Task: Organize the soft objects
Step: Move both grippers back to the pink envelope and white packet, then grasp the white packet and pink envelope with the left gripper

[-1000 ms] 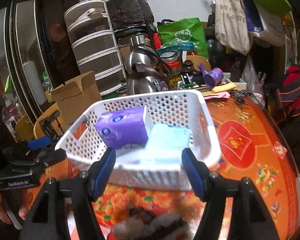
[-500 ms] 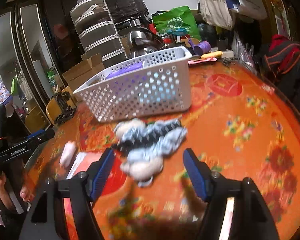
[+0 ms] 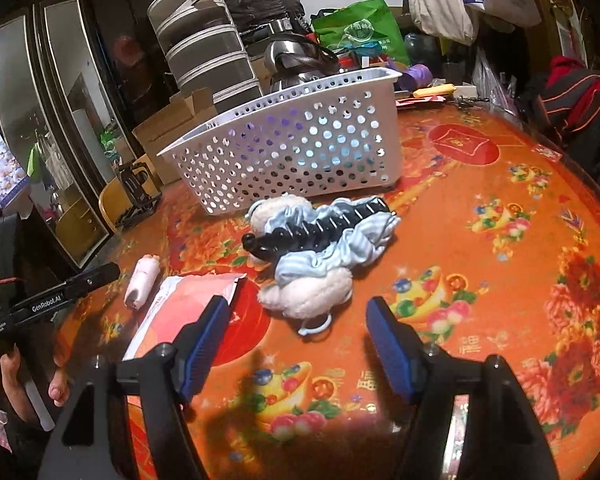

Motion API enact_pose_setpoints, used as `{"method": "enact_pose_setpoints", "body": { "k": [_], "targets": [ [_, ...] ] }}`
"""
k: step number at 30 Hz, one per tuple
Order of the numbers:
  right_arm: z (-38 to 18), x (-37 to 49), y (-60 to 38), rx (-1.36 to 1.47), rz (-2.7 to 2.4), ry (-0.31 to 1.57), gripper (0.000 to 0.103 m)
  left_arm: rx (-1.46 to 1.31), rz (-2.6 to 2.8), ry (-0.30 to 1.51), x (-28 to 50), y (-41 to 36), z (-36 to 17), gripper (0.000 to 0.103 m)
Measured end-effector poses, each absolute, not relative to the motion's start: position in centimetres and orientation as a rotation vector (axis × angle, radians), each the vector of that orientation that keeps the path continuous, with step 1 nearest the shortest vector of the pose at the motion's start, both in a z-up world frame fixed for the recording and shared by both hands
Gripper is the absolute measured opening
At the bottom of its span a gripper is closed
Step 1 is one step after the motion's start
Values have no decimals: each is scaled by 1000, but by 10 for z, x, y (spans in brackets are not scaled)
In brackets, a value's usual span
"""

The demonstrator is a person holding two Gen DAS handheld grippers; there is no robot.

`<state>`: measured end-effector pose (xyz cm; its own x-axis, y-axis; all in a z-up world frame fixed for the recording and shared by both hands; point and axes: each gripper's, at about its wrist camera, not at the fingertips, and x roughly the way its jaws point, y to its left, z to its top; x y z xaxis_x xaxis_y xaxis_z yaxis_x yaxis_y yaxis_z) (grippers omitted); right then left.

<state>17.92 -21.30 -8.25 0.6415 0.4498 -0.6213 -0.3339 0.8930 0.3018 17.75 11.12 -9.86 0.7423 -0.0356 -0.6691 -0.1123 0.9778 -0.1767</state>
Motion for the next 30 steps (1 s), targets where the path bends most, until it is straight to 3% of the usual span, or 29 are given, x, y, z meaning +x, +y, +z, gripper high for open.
{"method": "enact_pose_setpoints", "body": {
  "k": [19,30],
  "targets": [
    [-88,181,-211,165,453,771,71,-256,-2,733,186,112,-108,86],
    [-98,140,-177,158,635,812,71,-223,-76,800,146,79,-115,84]
  ]
}}
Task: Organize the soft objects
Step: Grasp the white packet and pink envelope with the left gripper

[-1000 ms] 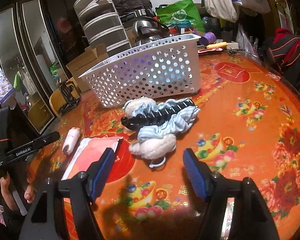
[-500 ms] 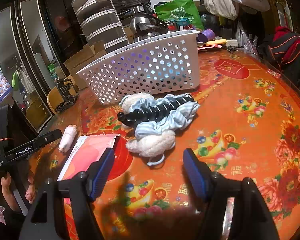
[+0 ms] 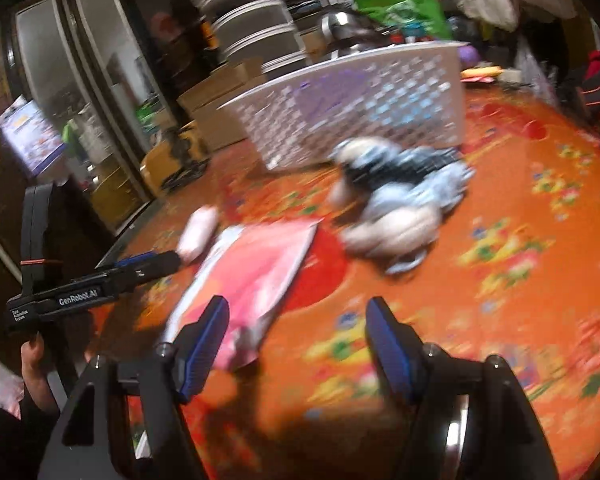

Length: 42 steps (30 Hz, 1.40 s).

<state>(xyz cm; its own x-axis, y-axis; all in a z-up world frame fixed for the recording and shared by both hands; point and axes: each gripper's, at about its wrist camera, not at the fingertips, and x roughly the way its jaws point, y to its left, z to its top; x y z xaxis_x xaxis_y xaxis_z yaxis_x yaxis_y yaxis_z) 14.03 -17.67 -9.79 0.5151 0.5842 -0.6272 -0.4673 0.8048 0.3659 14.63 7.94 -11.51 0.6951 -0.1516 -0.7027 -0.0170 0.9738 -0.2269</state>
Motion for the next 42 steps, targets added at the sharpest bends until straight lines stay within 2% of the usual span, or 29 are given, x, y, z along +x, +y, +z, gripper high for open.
{"method": "enact_pose_setpoints", "body": {
  "k": [2,4,6,12,17,18,22,23,31,36,38,39,42],
  "targets": [
    [-102,135,-165,132,663,830,71,-208,-88,811,141,72,-115,81],
    [-104,131,-157,125,687,828,69,-204,-103,830,138,66,-118,69],
    [-104,129,-151,109,701,832,62,-213,-129,857,138,61,-123,59],
    [-107,125,-139,78,730,835,51,-212,-147,874,134,54,-126,54],
    [-107,126,-131,54,749,841,48,-219,-196,879,132,45,-127,54],
    [-108,127,-129,50,761,845,44,-223,-202,879,132,43,-127,54],
    [-108,131,-127,40,769,851,37,-261,-236,884,135,42,-128,53],
    [-109,132,-128,46,775,855,32,-282,-255,887,136,43,-128,53],
    [-110,127,-125,10,789,844,26,-364,-308,885,143,48,-131,43],
    [-108,126,-123,-8,774,830,18,-389,-328,876,147,47,-133,41],
    [-106,125,-121,-11,768,817,12,-366,-313,872,147,43,-132,33],
    [-103,124,-119,-18,768,801,8,-374,-320,874,149,43,-132,24],
    [-99,124,-115,-23,780,789,2,-368,-333,875,153,40,-133,15]
  ]
}}
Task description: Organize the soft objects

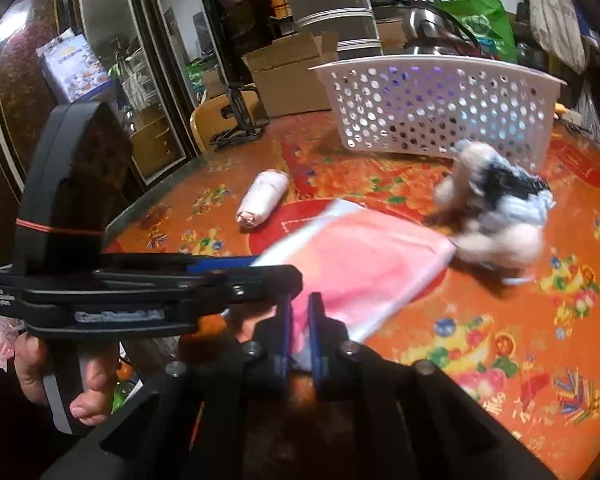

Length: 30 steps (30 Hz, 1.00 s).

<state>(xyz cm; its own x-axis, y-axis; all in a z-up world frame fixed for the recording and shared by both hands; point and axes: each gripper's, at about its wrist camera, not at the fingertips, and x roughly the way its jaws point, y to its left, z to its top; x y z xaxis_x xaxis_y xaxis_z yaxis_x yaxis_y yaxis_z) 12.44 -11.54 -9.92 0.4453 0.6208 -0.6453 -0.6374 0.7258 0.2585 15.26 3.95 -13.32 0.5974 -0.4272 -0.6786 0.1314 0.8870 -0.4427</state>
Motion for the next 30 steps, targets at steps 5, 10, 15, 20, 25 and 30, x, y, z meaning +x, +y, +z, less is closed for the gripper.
{"method": "enact_pose_setpoints", "body": {
  "k": [5,10,15,20,25,30],
  "targets": [
    [-100,122,-115,-24,781,792,0,-325,-304,886,153,32,-132,16],
    [-86,119,-155,51,656,765,0,-308,-269,855,145,30,-132,16],
    [-105,124,-163,80,631,859,18,-318,-195,831,128,30,-132,16],
    [-105,117,-153,99,665,855,22,-330,-166,821,122,32,-132,16],
    [-104,113,-150,85,672,861,23,-334,-146,812,119,33,-132,16],
    [-105,108,-152,86,674,874,61,-351,-133,806,117,34,-134,17]
  ]
}}
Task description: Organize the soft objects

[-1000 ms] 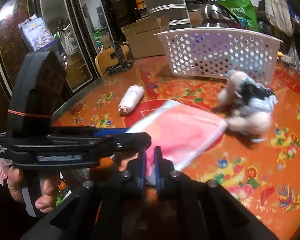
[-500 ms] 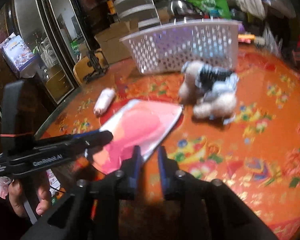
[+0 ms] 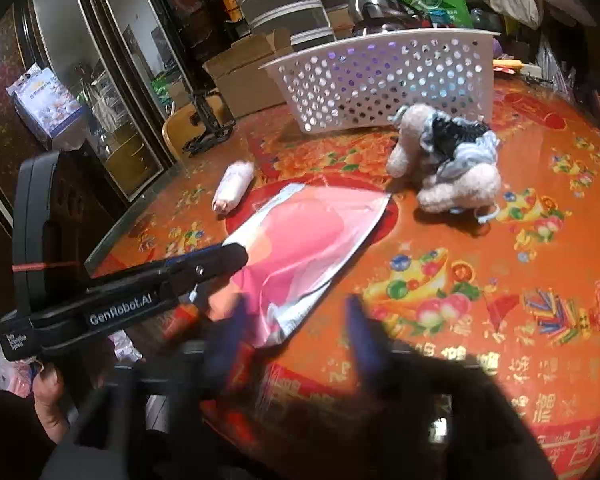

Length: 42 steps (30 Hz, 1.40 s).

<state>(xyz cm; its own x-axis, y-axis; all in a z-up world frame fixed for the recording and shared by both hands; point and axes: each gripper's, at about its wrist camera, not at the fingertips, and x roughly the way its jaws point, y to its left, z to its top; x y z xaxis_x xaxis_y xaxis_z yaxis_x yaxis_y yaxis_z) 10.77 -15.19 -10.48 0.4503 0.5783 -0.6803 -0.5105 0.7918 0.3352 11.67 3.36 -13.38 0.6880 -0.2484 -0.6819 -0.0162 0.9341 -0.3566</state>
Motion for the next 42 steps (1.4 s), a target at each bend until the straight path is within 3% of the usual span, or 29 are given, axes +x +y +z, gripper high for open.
{"method": "enact_pose_setpoints", "body": {
  "k": [5,8,10,18,26,42],
  "targets": [
    [-107,108,-141,73,707,863,60,-364,-138,808,116,34,-134,17],
    [-110,108,-132,52,737,870,36,-380,-146,808,116,37,-136,17],
    [-110,106,-129,26,725,859,35,-396,-155,808,116,40,-137,17],
    [-108,105,-125,-36,715,828,8,-412,-164,797,116,40,-138,17],
    [-104,113,-130,8,727,816,3,-418,-208,724,114,42,-119,11],
    [-58,131,-141,5,728,716,2,-377,-226,635,130,47,-79,10]
  ]
}}
